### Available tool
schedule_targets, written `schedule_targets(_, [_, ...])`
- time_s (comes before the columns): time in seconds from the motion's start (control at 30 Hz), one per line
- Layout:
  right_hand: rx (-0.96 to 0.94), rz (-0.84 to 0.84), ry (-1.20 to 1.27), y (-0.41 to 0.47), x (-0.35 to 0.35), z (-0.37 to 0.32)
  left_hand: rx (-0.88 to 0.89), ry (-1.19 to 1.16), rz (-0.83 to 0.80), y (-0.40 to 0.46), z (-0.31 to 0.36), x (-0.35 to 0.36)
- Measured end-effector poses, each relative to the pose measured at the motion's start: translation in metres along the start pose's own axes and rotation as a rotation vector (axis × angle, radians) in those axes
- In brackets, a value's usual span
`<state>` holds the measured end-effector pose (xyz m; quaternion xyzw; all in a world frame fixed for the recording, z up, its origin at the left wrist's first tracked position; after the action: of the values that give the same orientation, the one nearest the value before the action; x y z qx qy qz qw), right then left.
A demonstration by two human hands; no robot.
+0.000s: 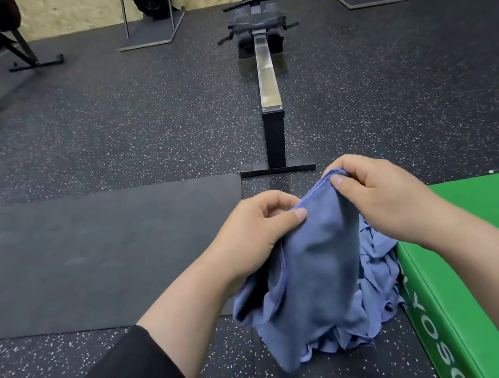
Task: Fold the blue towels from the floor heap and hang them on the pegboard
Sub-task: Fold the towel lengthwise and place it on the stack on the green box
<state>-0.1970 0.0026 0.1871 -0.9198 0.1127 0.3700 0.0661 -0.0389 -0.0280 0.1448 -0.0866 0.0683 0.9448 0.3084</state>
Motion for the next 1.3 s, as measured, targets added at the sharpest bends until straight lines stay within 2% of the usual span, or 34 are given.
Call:
schedule_targets(0.2, [-0.029, -0.101, 0.002, -0.007, 0.009, -0.008, 0.082, 0.15, 0.1, 0.0, 0.009, -0.01])
schedule_targets(0.4, [-0.026, 0.071, 0.02, -0.009, -0.008, -0.011, 0.049, 0.16, 0.035, -0.006, 0.005, -0.015])
schedule_targets(0.53, [-0.018, 0.192, 0.038, -0.01, -0.021, -0.011, 0.018, 0.298, 0.006, -0.01, 0.004, -0.023])
schedule_targets(0.77, [0.005, 0.243, 0.063, -0.012, -0.028, -0.002, -0.009, 0.248, -0.019, -0.017, -0.001, -0.024])
schedule_targets(0.87, [0.032, 0.271, 0.077, -0.012, -0.032, 0.004, -0.049, 0.424, -0.021, -0.018, -0.007, -0.036])
schedule_targets(1.03, [0.073, 0.289, 0.062, -0.014, -0.038, 0.016, -0.227, 0.834, 0.011, -0.024, -0.032, -0.081])
schedule_targets(1.1, [0.101, 0.303, 0.041, -0.014, -0.042, 0.024, -0.307, 0.919, -0.017, -0.029, -0.038, -0.093])
schedule_targets(1.2, [0.176, 0.302, -0.008, -0.014, -0.045, 0.041, -0.41, 0.742, -0.055, -0.039, -0.053, -0.096])
schedule_targets(1.3, [0.231, 0.259, -0.04, -0.014, -0.042, 0.056, -0.357, 0.508, 0.13, -0.039, -0.044, -0.101])
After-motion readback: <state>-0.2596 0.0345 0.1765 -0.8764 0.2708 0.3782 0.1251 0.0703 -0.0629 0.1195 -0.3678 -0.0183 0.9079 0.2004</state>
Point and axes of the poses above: each hand's wrist, its own y-axis towards the middle knuckle, its own x-axis out of the palm, z = x × y, the point moved 10 cm from there along y, towards the middle knuckle, and after that the axes turned 13 degrees about x, right-handed, at the moved point
